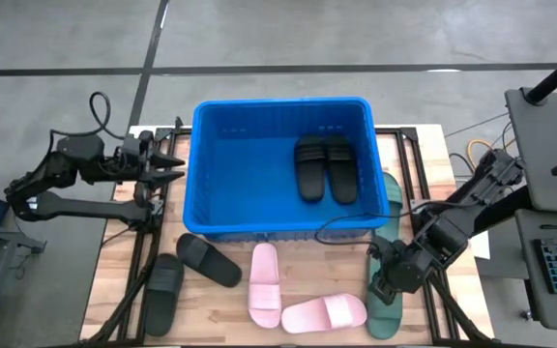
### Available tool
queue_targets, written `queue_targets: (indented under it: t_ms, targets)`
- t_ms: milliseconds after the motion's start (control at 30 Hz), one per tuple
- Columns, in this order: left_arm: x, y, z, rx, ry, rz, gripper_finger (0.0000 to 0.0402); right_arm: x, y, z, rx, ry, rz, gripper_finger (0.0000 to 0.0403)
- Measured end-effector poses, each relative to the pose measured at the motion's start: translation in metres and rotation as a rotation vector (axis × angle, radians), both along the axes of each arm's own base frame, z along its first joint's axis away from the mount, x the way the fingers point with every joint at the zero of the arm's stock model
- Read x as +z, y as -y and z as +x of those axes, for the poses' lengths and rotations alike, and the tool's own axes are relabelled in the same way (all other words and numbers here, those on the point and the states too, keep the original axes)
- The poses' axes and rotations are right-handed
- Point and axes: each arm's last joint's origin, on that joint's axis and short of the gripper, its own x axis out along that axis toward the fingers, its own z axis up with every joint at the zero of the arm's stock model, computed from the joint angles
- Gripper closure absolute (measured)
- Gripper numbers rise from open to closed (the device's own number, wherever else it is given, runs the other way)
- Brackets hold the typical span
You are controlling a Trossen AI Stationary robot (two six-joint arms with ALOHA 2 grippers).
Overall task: Pick and place slides into bin
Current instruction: Put the bottom green slide into the blue bin
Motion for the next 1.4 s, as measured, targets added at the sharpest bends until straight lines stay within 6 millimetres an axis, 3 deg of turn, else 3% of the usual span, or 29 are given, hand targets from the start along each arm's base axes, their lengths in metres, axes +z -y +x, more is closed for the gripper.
queue_targets:
  t_ms: [667, 933, 1200, 1400]
  targets:
    - [0.003, 0.001, -0.012, 0.007, 0.051, -0.021, 0.0273, -0.037, -0.022, 0.02, 0.068, -0.1, -0.129, 0.0211]
    - [0.003, 0.001, -0.011, 0.004, 0.05, -0.023, 0.0273, -0.037, -0.019, 0.018, -0.097, -0.161, -0.078, 0.0211]
    - [0.002, 0.001, -0.008, 0.006, 0.037, -0.024, 0.0273, -0.037, -0.017, 0.017, -0.004, -0.145, -0.133, 0.0211]
    - [0.002, 0.0, -0.004, 0.009, 0.027, -0.025, 0.0273, -0.05, -0.006, 0.014, 0.019, -0.15, -0.174, 0.0211]
